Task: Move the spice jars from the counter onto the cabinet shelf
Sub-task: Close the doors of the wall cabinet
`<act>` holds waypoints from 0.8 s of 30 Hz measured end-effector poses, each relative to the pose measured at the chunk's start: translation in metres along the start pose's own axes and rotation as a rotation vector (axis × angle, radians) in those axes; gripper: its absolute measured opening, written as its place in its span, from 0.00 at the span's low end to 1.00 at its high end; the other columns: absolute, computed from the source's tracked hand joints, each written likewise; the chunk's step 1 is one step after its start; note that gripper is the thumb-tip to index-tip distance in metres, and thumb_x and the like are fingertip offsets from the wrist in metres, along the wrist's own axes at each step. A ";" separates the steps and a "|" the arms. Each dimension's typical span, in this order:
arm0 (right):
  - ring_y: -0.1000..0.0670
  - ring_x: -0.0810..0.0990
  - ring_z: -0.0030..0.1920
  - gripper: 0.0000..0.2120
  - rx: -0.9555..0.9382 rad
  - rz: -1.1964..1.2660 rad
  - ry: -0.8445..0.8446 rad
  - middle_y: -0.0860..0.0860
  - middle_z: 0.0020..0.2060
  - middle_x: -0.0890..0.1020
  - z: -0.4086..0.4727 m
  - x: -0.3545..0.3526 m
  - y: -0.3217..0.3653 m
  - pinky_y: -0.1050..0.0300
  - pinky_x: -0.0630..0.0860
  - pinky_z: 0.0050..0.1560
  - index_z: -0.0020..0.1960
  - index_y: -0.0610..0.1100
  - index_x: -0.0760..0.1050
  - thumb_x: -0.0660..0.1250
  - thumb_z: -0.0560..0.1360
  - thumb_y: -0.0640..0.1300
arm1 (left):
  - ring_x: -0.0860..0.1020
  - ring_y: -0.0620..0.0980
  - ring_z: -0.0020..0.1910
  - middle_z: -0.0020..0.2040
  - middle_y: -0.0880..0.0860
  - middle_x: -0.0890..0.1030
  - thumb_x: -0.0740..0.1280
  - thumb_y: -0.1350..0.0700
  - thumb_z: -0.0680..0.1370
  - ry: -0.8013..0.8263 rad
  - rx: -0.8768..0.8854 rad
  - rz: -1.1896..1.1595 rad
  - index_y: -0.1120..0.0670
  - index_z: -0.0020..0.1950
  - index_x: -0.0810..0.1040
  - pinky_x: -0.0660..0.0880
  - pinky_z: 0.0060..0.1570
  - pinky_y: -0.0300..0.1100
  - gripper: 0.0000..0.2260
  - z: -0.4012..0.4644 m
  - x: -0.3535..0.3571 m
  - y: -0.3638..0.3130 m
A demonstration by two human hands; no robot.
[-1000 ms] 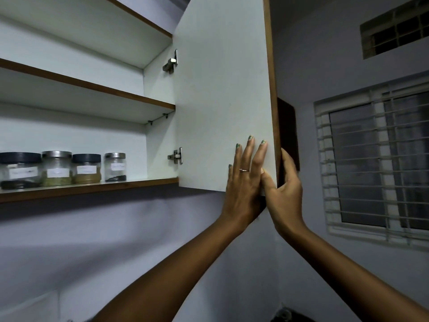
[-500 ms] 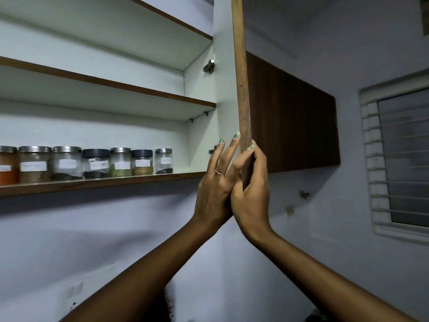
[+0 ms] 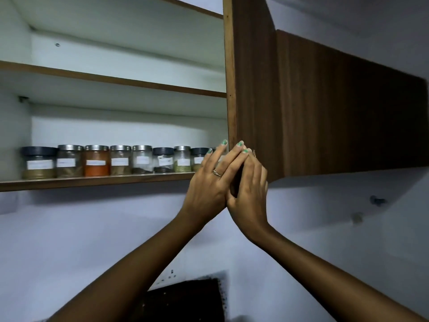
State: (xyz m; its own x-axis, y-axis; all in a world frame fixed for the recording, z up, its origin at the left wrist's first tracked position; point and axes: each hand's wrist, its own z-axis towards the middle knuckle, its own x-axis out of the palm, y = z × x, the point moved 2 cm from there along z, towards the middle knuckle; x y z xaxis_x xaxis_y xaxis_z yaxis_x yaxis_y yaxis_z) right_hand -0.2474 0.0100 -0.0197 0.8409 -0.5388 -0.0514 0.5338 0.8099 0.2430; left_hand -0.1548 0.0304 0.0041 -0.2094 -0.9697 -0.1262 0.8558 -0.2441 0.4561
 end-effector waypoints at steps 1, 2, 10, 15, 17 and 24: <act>0.44 0.64 0.71 0.33 -0.010 -0.017 0.025 0.45 0.72 0.65 0.001 0.007 0.002 0.46 0.67 0.67 0.72 0.40 0.60 0.69 0.71 0.42 | 0.68 0.58 0.71 0.72 0.55 0.69 0.59 0.58 0.79 0.027 -0.005 0.010 0.57 0.73 0.66 0.70 0.64 0.57 0.21 -0.004 -0.002 0.008; 0.44 0.63 0.71 0.33 -0.017 -0.032 0.051 0.45 0.72 0.65 0.001 0.013 0.004 0.46 0.67 0.66 0.72 0.41 0.61 0.69 0.71 0.43 | 0.67 0.58 0.71 0.72 0.56 0.69 0.60 0.59 0.79 0.056 -0.011 0.018 0.59 0.72 0.67 0.70 0.64 0.58 0.21 -0.008 -0.004 0.015; 0.45 0.60 0.73 0.41 -0.091 -0.107 0.201 0.47 0.73 0.62 0.010 0.070 0.010 0.47 0.63 0.67 0.74 0.45 0.57 0.71 0.67 0.53 | 0.56 0.57 0.76 0.76 0.60 0.59 0.69 0.59 0.74 0.304 -0.139 0.078 0.64 0.75 0.57 0.63 0.72 0.53 0.33 -0.033 -0.009 0.055; 0.44 0.58 0.74 0.42 -0.171 -0.114 0.300 0.47 0.75 0.59 0.015 0.095 0.001 0.47 0.61 0.68 0.75 0.47 0.54 0.71 0.67 0.48 | 0.54 0.58 0.76 0.76 0.65 0.56 0.71 0.57 0.72 0.370 -0.190 0.124 0.68 0.74 0.55 0.63 0.72 0.51 0.38 -0.043 -0.003 0.069; 0.44 0.56 0.75 0.40 -0.198 -0.119 0.341 0.47 0.75 0.57 0.018 0.103 -0.008 0.47 0.60 0.69 0.76 0.49 0.52 0.69 0.69 0.47 | 0.52 0.58 0.77 0.77 0.63 0.51 0.72 0.51 0.73 0.408 -0.235 0.122 0.66 0.75 0.53 0.62 0.72 0.47 0.41 -0.048 0.001 0.077; 0.44 0.49 0.76 0.40 -0.159 -0.177 0.533 0.50 0.77 0.46 0.025 0.124 -0.054 0.42 0.52 0.73 0.76 0.54 0.43 0.65 0.74 0.54 | 0.40 0.55 0.76 0.75 0.56 0.35 0.75 0.47 0.69 0.523 -0.366 0.156 0.61 0.76 0.42 0.61 0.71 0.46 0.51 -0.061 0.027 0.101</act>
State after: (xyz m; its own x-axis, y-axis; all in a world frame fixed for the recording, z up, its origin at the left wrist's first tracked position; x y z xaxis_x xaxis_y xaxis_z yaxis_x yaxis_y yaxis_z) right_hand -0.1741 -0.1069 -0.0152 0.6444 -0.5116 -0.5684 0.6428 0.7650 0.0403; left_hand -0.0453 -0.0193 -0.0066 0.1088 -0.8371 -0.5362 0.9825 0.0085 0.1862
